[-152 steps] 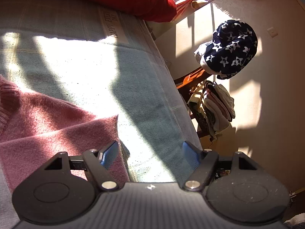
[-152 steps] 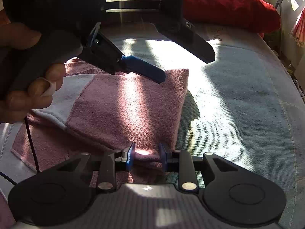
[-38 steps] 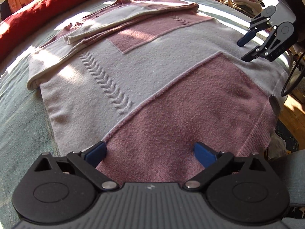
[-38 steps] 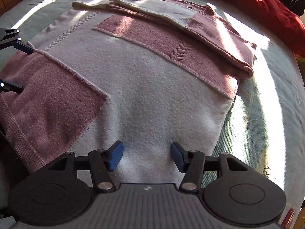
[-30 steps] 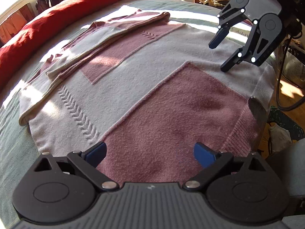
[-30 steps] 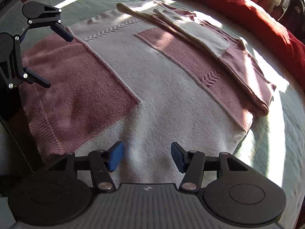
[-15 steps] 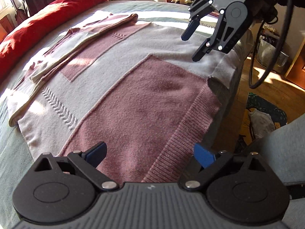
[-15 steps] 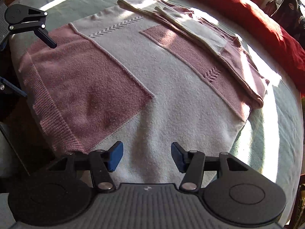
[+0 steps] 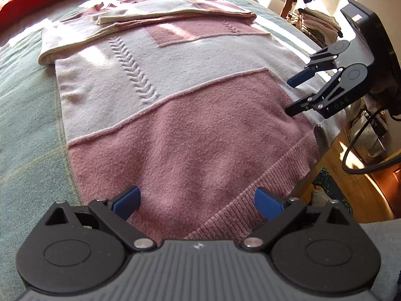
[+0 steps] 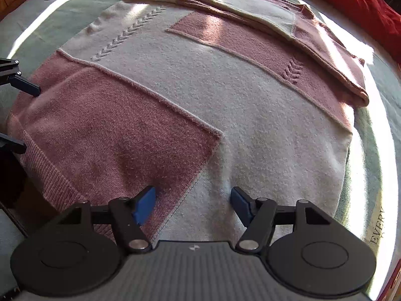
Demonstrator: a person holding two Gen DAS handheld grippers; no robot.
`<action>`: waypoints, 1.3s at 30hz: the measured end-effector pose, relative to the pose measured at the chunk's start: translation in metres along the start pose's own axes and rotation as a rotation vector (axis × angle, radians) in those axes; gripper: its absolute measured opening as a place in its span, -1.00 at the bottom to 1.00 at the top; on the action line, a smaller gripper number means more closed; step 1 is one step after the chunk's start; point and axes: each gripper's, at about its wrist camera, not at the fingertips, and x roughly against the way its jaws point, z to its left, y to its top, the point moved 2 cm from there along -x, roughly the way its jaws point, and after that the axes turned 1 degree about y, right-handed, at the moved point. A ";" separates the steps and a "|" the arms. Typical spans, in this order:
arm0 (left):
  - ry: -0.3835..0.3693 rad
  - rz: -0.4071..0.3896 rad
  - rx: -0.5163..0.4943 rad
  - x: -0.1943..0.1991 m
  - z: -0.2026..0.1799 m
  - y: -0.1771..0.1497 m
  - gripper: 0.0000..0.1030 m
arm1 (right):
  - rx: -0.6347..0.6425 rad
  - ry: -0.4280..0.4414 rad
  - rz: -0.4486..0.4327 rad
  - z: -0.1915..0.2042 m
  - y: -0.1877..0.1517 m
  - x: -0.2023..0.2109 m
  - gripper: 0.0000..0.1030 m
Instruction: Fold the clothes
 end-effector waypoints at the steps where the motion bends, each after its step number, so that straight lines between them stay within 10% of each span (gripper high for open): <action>1: -0.015 -0.002 0.019 0.002 0.002 0.001 0.88 | -0.009 -0.002 0.007 0.000 0.001 -0.001 0.41; 13: -0.064 0.027 0.101 -0.012 0.022 0.009 0.89 | -0.011 0.002 0.070 -0.003 0.007 -0.007 0.54; 39: 0.022 -0.009 0.149 -0.016 0.060 0.028 0.71 | 0.075 0.070 -0.109 0.005 0.009 0.022 0.65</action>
